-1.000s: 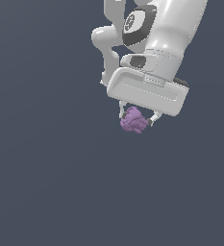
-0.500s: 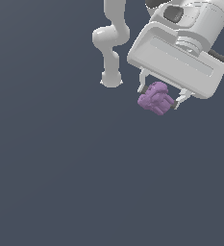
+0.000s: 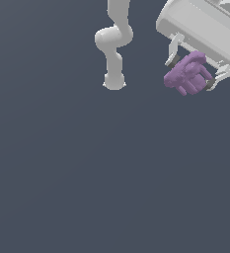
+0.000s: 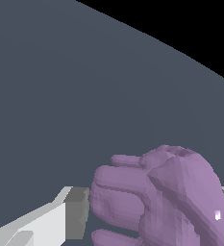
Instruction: Pick up the object and move it to a goal position.
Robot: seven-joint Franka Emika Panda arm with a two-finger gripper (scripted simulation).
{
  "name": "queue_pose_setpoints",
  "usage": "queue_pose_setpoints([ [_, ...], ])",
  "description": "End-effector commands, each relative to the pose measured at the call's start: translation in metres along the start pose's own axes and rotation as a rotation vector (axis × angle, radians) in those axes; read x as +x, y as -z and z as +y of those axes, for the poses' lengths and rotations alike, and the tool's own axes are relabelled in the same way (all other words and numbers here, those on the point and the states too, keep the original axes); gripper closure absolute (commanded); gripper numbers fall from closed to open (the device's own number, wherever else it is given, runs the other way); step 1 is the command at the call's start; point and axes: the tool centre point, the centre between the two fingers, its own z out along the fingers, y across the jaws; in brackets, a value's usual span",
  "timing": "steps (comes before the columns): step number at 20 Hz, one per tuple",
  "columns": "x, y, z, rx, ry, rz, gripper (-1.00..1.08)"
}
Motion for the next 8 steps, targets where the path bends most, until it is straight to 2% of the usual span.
queue_pose_setpoints([
  [1,0.0059,0.009,-0.0012,-0.017,-0.014,0.012,1.08],
  [8,0.0121,0.0189,-0.0032,-0.033,-0.027,0.024,1.08],
])
